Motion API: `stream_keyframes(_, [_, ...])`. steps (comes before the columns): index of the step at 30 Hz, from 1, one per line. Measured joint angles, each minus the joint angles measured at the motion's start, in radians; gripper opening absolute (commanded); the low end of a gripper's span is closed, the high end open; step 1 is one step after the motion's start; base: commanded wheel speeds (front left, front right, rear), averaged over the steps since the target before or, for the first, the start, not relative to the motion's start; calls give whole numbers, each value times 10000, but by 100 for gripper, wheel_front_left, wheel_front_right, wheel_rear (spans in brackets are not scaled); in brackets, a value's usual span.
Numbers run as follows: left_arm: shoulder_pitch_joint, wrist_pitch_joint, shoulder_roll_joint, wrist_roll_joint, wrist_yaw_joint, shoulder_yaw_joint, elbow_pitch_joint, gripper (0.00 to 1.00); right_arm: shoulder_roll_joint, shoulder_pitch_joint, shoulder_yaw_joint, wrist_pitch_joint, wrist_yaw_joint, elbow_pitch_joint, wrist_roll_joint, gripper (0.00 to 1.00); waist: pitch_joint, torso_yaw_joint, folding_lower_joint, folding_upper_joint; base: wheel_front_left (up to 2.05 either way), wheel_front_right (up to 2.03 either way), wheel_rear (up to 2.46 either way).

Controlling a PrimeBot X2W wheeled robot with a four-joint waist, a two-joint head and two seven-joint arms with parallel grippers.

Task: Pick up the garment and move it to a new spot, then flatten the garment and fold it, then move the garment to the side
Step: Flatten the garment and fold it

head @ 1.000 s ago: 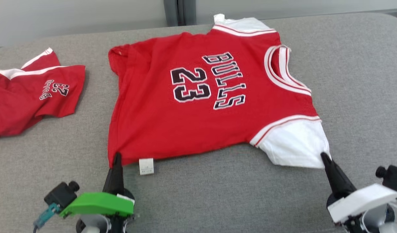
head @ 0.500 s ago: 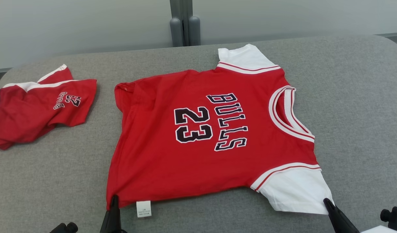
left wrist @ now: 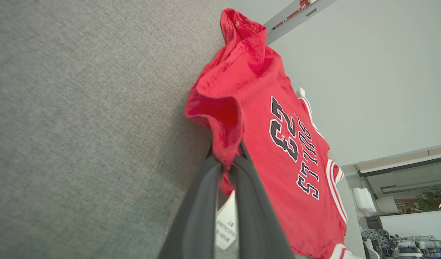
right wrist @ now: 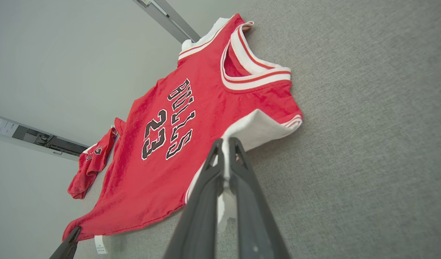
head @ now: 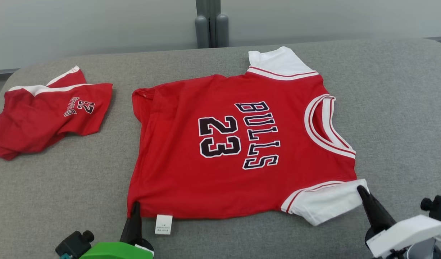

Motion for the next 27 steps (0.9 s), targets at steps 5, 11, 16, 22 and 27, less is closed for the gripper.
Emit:
stream_keyframes(5, [-539, 247, -142, -445, -90, 146, 165, 0, -23, -1318, -19, 272, 0, 391, -265, 0, 244, 59, 0, 0, 0, 0, 0])
stream_keyframes(11, [-1042, 504, -159, -579, -75, 234, 249, 0, -259, -2985, -134, 472, 0, 1522, -368, 0, 530, 135, 0, 0, 0, 0, 0])
stream_keyframes(16, [-1490, 635, -111, -556, -46, 240, 303, 0, -533, -4552, -180, 510, 0, 2861, -508, 0, 763, 216, 0, 0, 0, 0, 0])
stream_keyframes(22, [-2320, 941, -42, -430, 36, 67, 445, 0, -696, -6537, 67, 221, 0, 5037, -826, 0, 1064, 329, 0, 0, 0, 0, 0])
stream_keyframes(27, [-3029, 1072, -38, -370, 46, 75, 897, 0, -794, -7604, 387, -309, 0, 6472, -1041, 0, 1252, 384, 0, 0, 0, 0, 0])
